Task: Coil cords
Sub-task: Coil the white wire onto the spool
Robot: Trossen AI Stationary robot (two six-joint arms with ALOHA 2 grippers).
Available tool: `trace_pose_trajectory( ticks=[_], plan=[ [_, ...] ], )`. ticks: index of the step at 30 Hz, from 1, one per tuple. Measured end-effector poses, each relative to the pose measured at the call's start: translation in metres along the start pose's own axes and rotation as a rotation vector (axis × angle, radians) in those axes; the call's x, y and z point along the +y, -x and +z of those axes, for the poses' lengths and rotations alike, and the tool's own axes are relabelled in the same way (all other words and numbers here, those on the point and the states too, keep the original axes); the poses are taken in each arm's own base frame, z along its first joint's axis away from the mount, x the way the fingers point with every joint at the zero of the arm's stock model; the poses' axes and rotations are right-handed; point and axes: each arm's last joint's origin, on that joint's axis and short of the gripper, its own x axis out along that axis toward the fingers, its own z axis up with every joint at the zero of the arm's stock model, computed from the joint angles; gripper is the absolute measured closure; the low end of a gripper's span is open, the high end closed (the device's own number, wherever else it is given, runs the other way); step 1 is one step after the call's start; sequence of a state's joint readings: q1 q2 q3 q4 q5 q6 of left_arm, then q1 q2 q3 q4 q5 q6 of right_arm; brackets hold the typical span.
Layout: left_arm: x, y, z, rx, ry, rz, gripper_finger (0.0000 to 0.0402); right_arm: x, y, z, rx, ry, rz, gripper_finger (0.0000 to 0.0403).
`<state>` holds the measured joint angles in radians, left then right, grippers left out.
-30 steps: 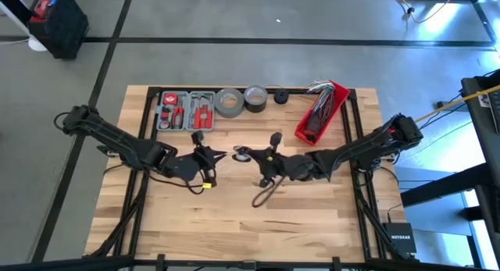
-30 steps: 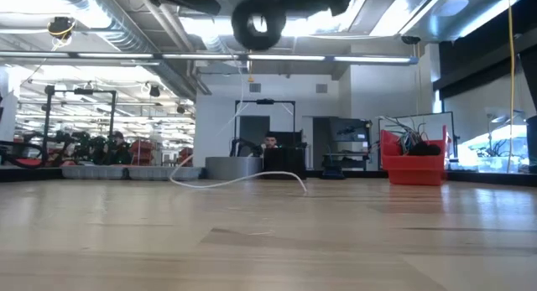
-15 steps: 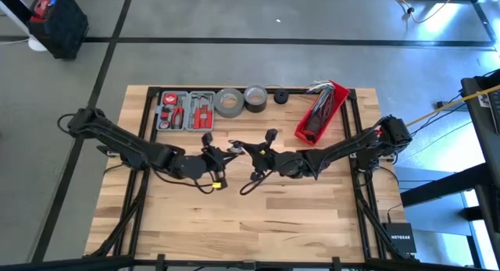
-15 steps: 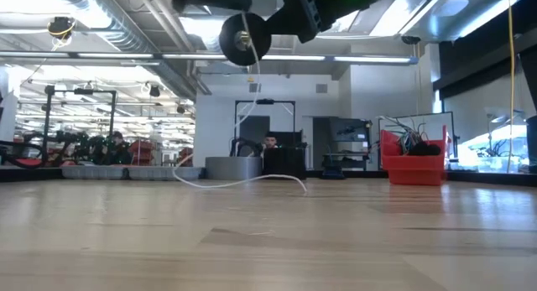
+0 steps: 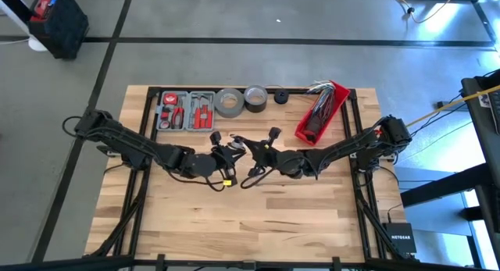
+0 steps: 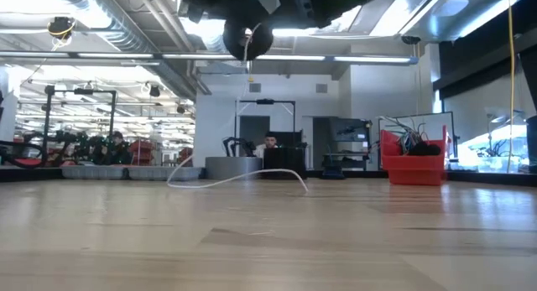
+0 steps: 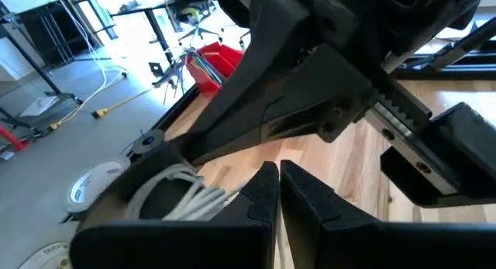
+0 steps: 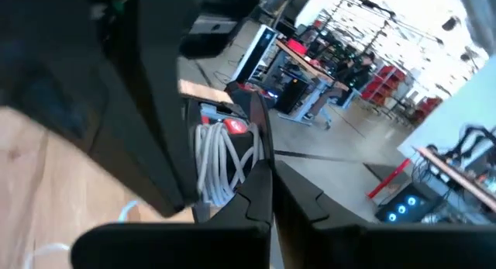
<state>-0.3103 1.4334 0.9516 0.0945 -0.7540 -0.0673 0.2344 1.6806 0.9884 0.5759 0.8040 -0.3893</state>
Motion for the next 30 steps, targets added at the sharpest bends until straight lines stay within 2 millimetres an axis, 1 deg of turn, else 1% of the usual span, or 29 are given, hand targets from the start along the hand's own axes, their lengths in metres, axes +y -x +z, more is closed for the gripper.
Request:
trace_pose_trajectory(
  ticks=[5,12,17,21,25,27,30],
  plan=[
    [-0.001,-0.001,-0.001,0.008,-0.006,-0.012,0.0393,-0.006,-0.002,0.017,-0.039,-0.140,-0.031,0.0397],
    [0.000,-0.001,-0.002,0.011,-0.006,-0.003,0.0393,-0.005,0.000,0.024,-0.066,-0.168,-0.022,0.0397],
    [0.000,-0.001,-0.004,0.028,-0.031,0.000,0.0393,-0.004,0.002,0.025,-0.062,-0.140,-0.032,0.0397],
    [-0.003,0.010,-0.003,0.037,-0.121,-0.036,0.0393,-0.001,0.004,0.025,-0.049,-0.103,-0.045,0.0397],
    [-0.004,0.026,0.000,0.038,-0.142,-0.074,0.0385,-0.001,0.005,0.025,-0.040,-0.068,-0.068,0.0397],
    [-0.003,0.033,0.003,0.031,-0.130,-0.088,0.0374,-0.002,0.005,0.025,-0.038,-0.065,-0.070,0.0397],
    [-0.005,0.041,0.002,0.046,-0.116,-0.108,0.0345,-0.002,0.005,0.025,-0.037,-0.065,-0.070,0.0397]
  ],
)
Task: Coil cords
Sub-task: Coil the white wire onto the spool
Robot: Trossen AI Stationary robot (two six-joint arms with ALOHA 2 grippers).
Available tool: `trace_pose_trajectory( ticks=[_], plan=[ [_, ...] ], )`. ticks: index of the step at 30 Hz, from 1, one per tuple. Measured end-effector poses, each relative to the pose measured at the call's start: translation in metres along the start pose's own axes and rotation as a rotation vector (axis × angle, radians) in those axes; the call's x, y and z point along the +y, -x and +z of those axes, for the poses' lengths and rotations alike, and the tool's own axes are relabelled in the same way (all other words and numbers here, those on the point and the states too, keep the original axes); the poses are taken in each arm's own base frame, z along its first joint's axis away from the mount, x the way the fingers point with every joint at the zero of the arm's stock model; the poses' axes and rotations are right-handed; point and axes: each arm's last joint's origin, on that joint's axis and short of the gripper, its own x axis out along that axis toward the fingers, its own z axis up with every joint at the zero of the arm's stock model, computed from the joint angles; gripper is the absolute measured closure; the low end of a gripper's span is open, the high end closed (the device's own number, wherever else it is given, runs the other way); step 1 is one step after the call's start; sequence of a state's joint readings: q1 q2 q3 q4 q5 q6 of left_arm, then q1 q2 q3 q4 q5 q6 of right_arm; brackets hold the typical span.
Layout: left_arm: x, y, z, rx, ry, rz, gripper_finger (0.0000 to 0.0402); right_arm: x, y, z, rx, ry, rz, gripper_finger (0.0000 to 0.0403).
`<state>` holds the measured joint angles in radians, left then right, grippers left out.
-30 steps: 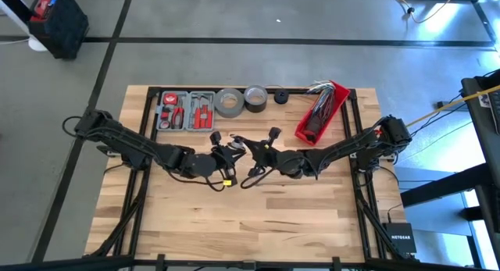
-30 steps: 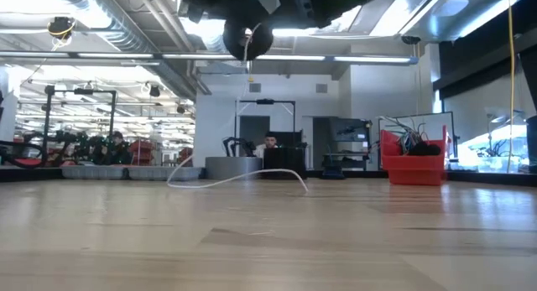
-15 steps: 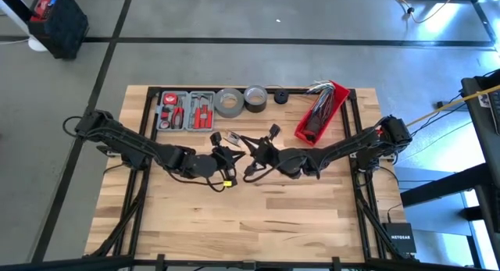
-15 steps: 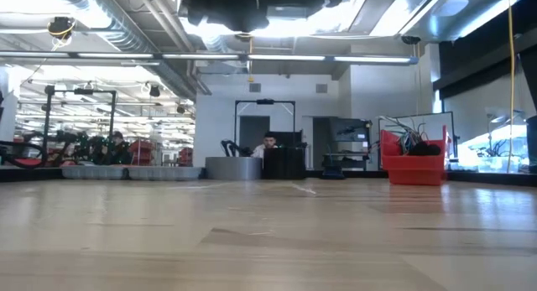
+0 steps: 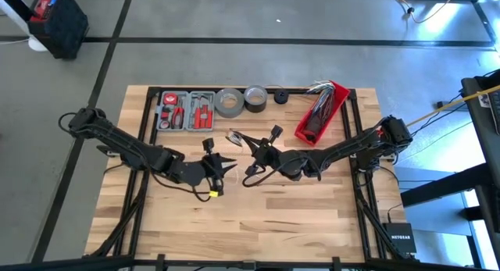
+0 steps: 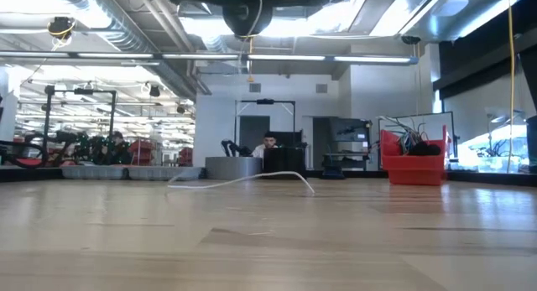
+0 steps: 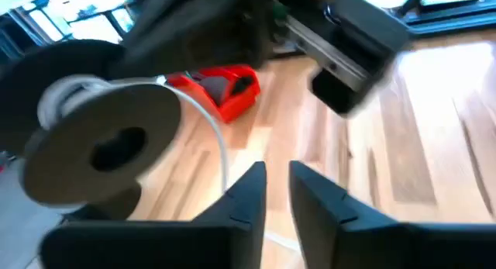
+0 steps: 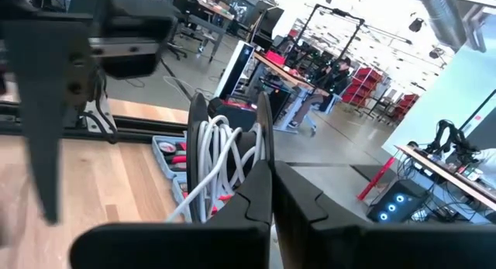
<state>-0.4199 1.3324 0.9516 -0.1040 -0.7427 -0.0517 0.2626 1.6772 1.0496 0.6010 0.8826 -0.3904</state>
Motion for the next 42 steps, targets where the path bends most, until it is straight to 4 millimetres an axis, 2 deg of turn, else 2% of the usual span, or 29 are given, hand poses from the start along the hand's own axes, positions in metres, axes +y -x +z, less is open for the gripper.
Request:
trace_pose_trajectory(
  ticks=[4,8,11,15,23,27,33,42],
  plan=[
    [-0.001,0.002,-0.006,0.046,-0.022,-0.005,0.0305,0.000,0.000,0.000,0.000,0.000,0.000,0.0397],
    [0.007,-0.014,-0.011,0.085,-0.006,0.048,0.0282,0.000,0.000,0.000,0.000,0.001,0.000,0.0397],
    [0.012,-0.028,-0.018,0.133,0.023,0.073,0.0277,0.000,0.000,0.000,0.000,0.005,0.000,0.0397],
    [0.018,-0.044,-0.025,0.189,0.058,0.006,0.0276,0.000,0.000,-0.001,0.004,0.013,0.001,0.0397],
    [0.025,-0.052,-0.030,0.240,0.101,-0.014,0.0277,0.001,0.000,-0.002,0.014,0.027,0.006,0.0397],
    [0.025,-0.052,-0.031,0.246,0.073,-0.025,0.0300,0.001,0.000,-0.002,0.014,0.026,0.005,0.0397],
    [0.027,-0.053,-0.031,0.250,0.034,-0.021,0.0388,0.001,0.000,-0.002,0.013,0.025,0.005,0.0397],
    [0.035,-0.048,-0.037,0.294,-0.028,0.175,0.0397,0.005,0.012,0.009,-0.048,-0.007,0.069,0.0397]
  ],
)
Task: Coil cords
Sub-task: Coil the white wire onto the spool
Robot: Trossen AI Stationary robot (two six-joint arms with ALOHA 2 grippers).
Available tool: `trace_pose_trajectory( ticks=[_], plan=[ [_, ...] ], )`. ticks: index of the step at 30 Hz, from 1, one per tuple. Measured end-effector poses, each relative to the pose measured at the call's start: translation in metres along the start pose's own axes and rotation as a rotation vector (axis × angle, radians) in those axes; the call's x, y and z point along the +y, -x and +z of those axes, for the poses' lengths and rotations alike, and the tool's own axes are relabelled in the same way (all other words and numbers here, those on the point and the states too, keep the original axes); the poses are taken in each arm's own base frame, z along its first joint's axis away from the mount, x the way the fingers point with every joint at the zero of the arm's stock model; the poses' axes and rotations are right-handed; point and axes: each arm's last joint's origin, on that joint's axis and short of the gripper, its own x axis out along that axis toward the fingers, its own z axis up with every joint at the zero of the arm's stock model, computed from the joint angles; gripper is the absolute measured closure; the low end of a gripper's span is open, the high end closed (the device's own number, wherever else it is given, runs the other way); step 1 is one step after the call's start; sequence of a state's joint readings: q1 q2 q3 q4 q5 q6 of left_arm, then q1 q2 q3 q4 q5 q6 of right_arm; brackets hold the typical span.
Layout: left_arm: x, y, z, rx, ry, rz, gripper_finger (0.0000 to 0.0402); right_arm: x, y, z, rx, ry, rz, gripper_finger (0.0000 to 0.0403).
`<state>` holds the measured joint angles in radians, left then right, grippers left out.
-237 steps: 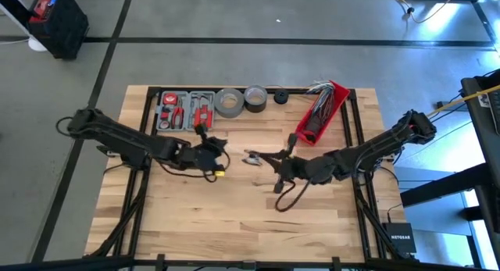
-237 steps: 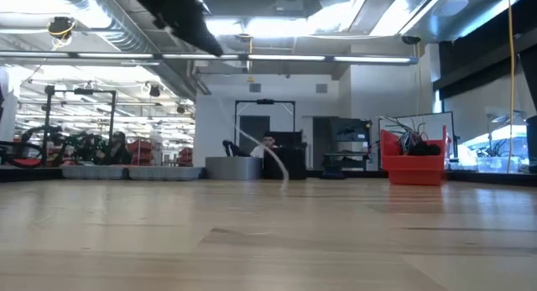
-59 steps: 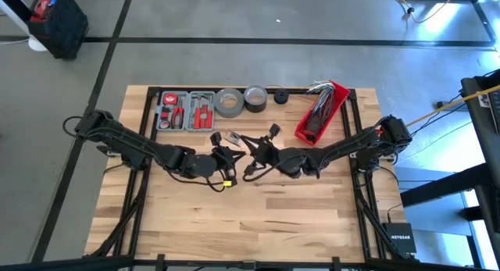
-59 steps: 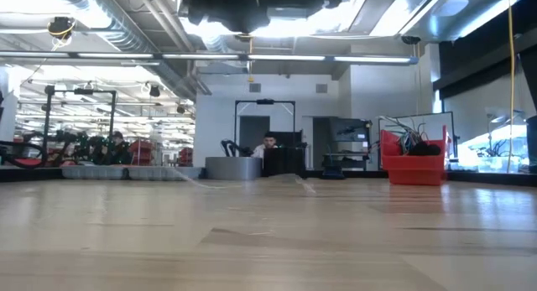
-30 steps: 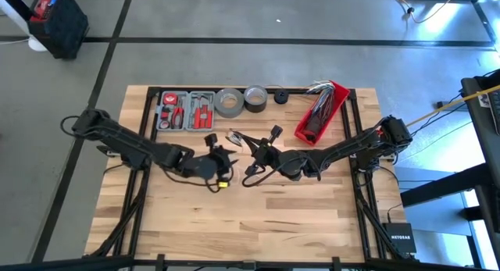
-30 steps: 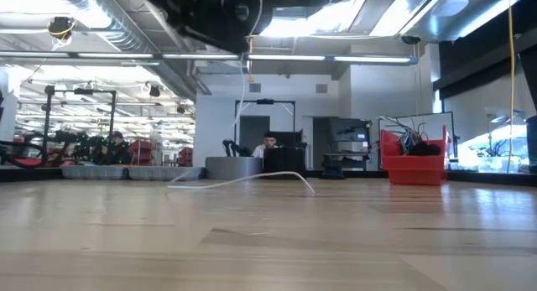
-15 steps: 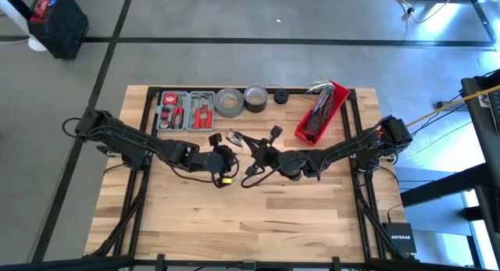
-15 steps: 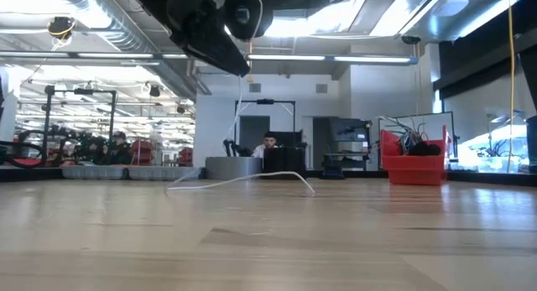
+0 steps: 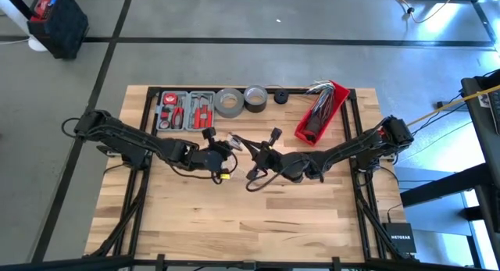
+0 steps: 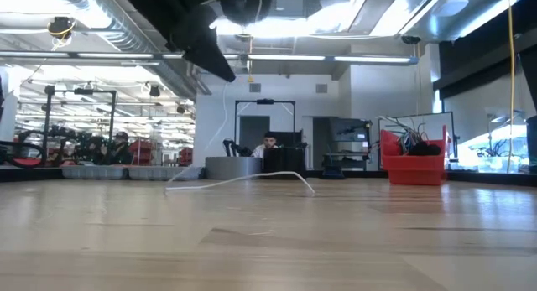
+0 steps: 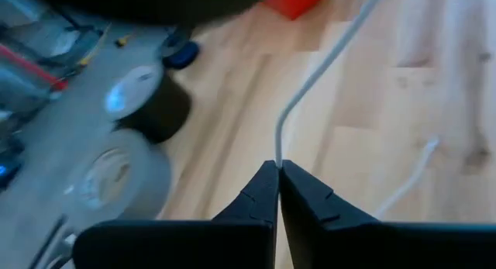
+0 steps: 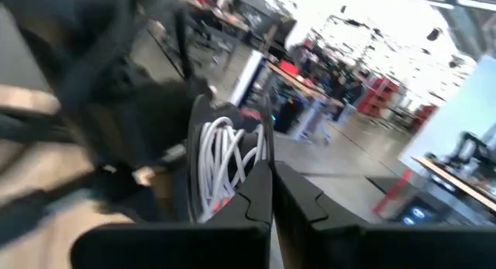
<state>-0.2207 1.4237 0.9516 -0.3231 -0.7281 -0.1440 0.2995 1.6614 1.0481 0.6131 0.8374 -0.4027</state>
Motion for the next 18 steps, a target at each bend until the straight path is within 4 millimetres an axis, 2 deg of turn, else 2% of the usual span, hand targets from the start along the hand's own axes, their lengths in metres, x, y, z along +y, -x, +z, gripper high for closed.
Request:
trace_pose_trajectory(
  ticks=[4,10,14,18],
  plan=[
    [-0.001,0.001,0.002,-0.024,0.020,0.012,0.0395,0.003,0.007,0.009,-0.058,-0.022,0.023,0.0397],
    [0.003,0.009,-0.001,-0.005,-0.044,0.062,0.0397,0.006,0.011,0.010,-0.070,0.036,0.042,0.0397],
    [0.018,0.022,-0.009,0.038,-0.045,0.194,0.0399,0.010,0.014,0.011,-0.077,0.089,0.083,0.0397],
    [0.027,0.039,-0.014,0.048,-0.019,0.218,0.0396,0.012,0.012,0.007,-0.068,0.090,0.120,0.0397]
  ],
)
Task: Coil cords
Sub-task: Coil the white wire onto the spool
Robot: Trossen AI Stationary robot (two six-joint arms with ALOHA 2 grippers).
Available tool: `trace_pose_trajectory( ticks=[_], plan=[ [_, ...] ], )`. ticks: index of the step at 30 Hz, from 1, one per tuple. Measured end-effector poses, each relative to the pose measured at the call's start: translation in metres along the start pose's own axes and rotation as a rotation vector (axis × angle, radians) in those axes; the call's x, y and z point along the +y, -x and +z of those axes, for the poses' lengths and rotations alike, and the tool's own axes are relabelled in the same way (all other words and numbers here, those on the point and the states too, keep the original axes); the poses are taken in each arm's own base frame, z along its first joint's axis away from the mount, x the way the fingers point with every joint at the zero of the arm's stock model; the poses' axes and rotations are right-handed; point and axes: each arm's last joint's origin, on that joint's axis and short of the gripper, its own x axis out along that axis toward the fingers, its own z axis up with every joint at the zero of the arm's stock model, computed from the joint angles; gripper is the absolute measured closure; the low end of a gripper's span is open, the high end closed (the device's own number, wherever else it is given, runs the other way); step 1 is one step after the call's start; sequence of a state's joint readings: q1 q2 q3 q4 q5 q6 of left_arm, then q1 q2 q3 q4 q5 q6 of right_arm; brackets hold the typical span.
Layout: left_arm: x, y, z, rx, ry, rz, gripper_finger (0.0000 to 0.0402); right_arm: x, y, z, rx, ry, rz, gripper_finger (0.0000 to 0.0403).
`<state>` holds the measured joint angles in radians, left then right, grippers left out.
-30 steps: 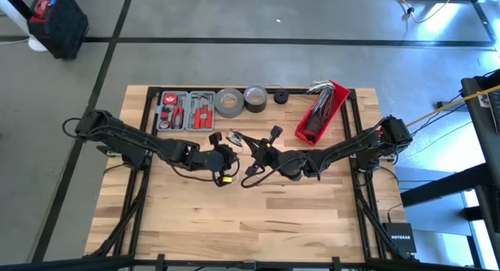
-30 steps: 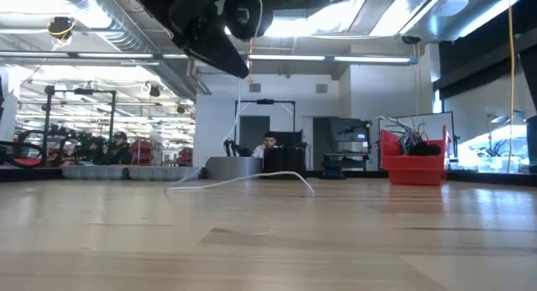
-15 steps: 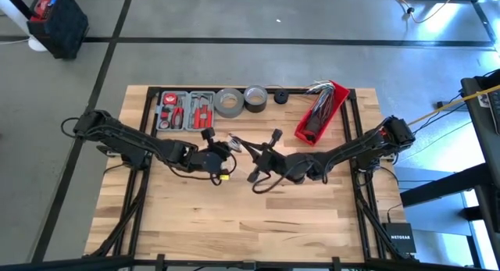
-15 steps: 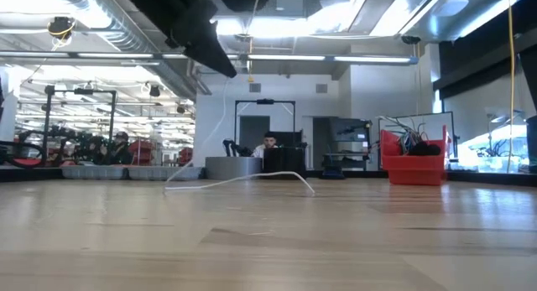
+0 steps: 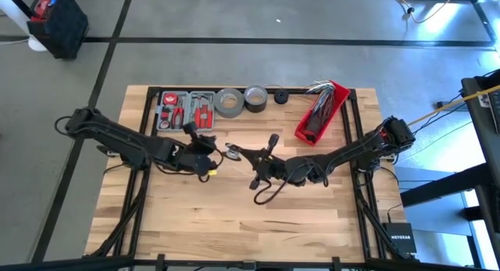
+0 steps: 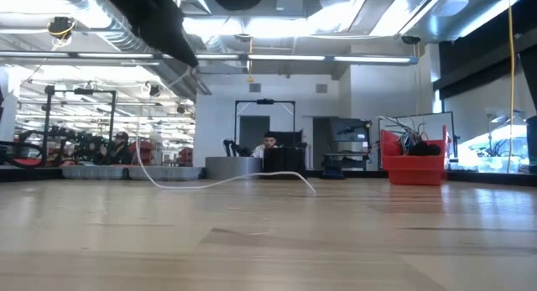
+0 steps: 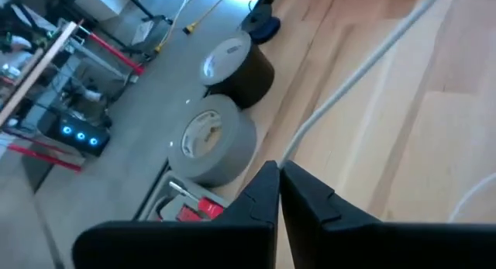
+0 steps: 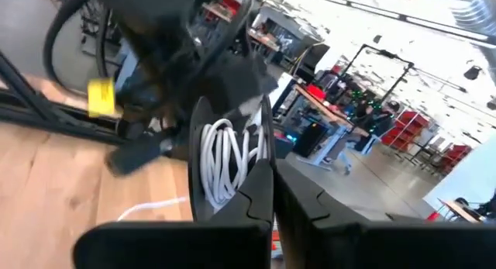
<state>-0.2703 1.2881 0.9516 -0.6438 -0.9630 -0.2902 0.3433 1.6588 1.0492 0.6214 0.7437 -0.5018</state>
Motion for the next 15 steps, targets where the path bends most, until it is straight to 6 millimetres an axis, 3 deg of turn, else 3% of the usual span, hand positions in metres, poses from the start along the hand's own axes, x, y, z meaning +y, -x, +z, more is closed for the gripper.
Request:
trace_pose_trajectory(
  ticks=[9,15],
  plan=[
    [0.009,0.042,0.006,-0.149,0.134,-0.128,0.0397,-0.005,-0.011,-0.025,0.153,0.140,0.074,0.0397],
    [-0.001,0.055,0.018,-0.254,0.194,-0.223,0.0395,-0.013,-0.025,-0.041,0.215,0.089,0.017,0.0397]
  ],
)
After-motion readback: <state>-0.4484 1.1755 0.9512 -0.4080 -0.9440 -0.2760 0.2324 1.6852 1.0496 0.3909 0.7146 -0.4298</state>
